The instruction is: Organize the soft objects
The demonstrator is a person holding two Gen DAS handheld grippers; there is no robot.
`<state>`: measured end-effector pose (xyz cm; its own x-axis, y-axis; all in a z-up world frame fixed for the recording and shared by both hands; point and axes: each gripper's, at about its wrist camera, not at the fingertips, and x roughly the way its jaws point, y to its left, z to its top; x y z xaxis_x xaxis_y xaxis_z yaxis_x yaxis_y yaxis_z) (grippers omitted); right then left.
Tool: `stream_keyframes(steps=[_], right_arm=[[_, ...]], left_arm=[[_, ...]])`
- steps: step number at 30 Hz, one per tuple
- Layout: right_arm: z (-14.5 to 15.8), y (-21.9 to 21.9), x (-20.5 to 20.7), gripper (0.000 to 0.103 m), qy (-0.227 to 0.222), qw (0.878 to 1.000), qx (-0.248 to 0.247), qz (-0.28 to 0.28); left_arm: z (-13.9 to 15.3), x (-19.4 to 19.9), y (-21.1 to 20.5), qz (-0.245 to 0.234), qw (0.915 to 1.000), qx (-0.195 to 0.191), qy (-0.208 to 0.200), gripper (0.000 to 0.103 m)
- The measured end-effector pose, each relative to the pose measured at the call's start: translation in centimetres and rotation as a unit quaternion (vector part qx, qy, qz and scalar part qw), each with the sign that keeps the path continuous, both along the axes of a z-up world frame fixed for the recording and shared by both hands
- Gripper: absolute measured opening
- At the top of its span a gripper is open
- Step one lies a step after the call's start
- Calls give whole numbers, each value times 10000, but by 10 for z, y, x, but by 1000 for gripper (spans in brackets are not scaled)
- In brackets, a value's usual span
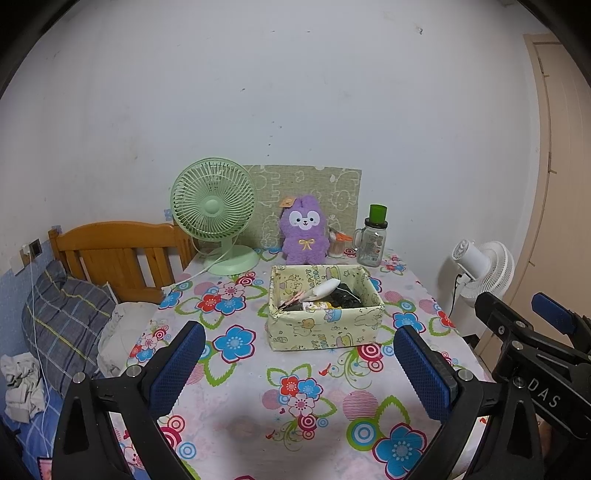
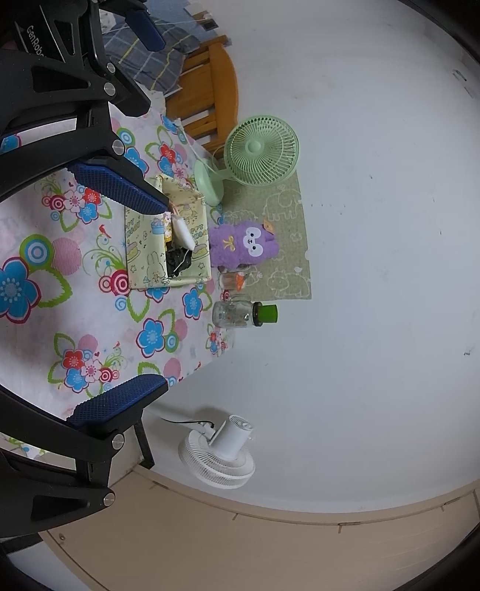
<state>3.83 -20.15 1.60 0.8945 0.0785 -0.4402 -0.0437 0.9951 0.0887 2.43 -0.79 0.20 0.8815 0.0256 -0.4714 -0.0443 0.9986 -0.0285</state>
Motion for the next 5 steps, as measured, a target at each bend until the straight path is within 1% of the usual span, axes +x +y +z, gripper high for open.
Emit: stream_keyframes(steps=[5], right_arm=[[0, 0, 1, 90, 4, 10000, -1, -6]], left_arm=[[0, 0, 0, -2, 10000, 7, 0, 103]])
